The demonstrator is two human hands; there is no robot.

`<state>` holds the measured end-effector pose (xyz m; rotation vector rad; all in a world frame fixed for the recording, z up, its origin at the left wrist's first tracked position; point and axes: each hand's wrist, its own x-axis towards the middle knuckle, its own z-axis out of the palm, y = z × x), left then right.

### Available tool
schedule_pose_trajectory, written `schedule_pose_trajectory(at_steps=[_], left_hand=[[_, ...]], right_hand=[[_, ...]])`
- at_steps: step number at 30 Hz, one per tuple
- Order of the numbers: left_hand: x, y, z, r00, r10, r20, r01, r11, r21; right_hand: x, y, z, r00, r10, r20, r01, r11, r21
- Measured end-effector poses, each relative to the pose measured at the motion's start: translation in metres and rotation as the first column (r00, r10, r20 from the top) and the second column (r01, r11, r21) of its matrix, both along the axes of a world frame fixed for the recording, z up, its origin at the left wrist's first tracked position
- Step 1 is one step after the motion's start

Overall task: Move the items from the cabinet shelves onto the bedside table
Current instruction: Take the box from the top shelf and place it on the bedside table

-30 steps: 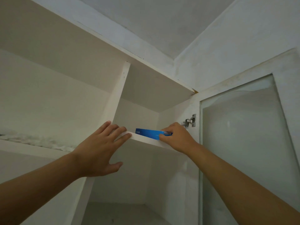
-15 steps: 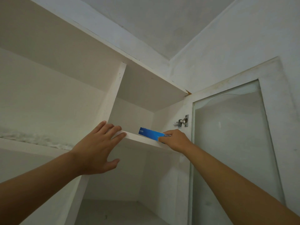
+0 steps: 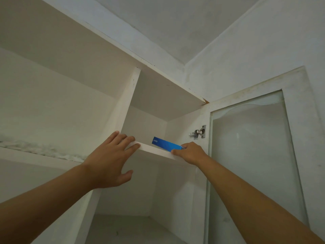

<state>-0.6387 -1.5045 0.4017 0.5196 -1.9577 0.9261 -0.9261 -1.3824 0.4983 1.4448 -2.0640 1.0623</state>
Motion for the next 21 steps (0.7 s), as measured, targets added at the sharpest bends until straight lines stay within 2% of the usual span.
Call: schedule_pose_trajectory(at_steps=[3, 7, 11, 21], left_hand=[[0.000, -0.001, 0.000, 1.000, -0.012, -0.001, 0.012, 1.000, 0.008], [0.000, -0.003, -0.001, 1.000, -0.023, -0.002, 0.023, 1.000, -0.002], [0.000, -0.003, -0.001, 1.000, -0.018, 0.004, 0.018, 1.000, -0.024], [0.001, -0.005, -0.001, 0.994, -0.108, -0.004, 0.108, 0.994, 0.031]], right_hand=[[-0.001, 0.005, -0.006, 0.999, 0.013, -0.033, -0.014, 1.000, -0.022], [-0.005, 0.015, -0.018, 0.998, 0.055, -0.017, -0.057, 0.988, -0.141], [-0.008, 0.026, -0.027, 0.996, 0.077, -0.044, -0.083, 0.983, -0.162], [0.011, 0.064, -0.050, 0.976, -0.095, -0.197, 0.046, 0.970, -0.240]])
